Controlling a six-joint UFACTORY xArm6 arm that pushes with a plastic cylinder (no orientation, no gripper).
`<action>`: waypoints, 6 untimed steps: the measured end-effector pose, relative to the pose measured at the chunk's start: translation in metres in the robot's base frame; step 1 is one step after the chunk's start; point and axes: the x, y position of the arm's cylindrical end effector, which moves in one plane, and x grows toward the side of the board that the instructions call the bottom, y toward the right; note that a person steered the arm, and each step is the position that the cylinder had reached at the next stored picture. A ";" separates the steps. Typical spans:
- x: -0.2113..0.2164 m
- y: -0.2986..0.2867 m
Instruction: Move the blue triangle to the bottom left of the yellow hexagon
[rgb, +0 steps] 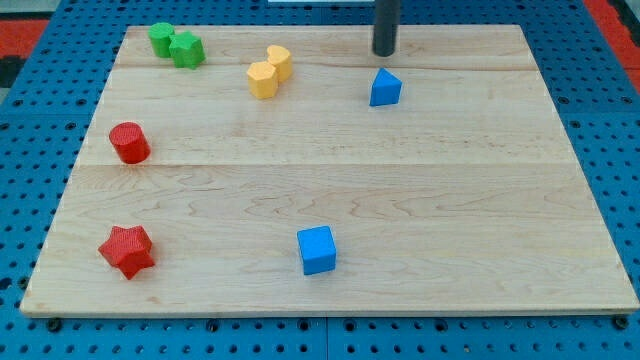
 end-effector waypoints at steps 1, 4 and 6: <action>0.027 0.009; 0.093 -0.050; 0.069 -0.061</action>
